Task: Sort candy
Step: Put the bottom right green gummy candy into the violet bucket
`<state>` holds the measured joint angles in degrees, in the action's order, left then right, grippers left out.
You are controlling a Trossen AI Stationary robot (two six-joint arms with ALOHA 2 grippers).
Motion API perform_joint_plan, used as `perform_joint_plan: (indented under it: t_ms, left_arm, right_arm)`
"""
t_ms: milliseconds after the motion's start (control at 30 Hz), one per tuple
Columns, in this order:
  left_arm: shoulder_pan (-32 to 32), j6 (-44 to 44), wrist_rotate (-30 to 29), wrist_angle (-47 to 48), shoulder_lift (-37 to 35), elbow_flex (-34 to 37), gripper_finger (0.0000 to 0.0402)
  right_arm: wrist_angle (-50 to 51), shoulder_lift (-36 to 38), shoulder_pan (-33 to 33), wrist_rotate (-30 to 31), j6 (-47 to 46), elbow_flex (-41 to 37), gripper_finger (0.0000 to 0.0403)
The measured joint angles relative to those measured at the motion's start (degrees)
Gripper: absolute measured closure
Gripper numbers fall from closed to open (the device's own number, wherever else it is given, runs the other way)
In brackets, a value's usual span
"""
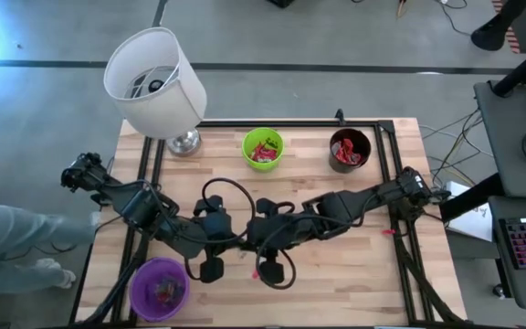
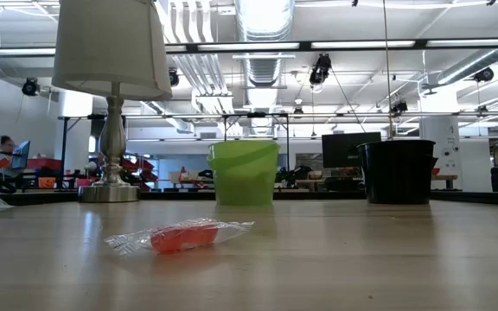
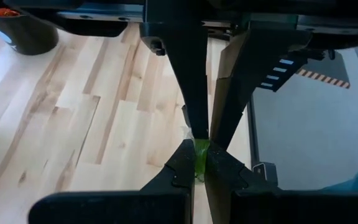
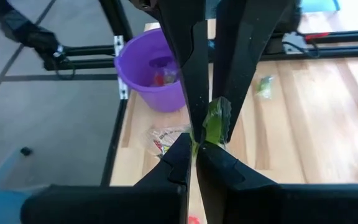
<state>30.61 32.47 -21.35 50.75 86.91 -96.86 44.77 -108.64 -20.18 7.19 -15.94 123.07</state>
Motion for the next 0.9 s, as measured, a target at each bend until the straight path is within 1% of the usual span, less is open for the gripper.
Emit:
perform_joint_plan:
  t_ms: [100,167,300,400,900]
  left_arm:
    - [0.0,0.0,0.6,-0.1,0.0,0.0,0.0401]
    - [0.0,0.0,1.3,0.0,0.0,0.0,0.0401]
    - [0.0,0.0,1.4,0.2,-0.1,0.0,0.0401]
    - [-0.1,0.0,1.0,0.6,-0.1,0.0,0.0401]
    - [-0.1,-0.4,1.2,0.6,-0.1,0.0,0.0401]
  right_arm:
    - [0.0,0.0,0.3,-2.6,0.2,0.2,0.039]
    - [-0.1,0.0,0.3,-2.7,1.2,0.2,0.039]
    - [-0.5,0.0,0.4,-1.9,1.5,0.2,0.039]
    - [-0.1,0.0,0.3,1.3,0.8,0.1,0.039]
    - [-0.1,0.1,0.3,1.2,-0.1,0.1,0.039]
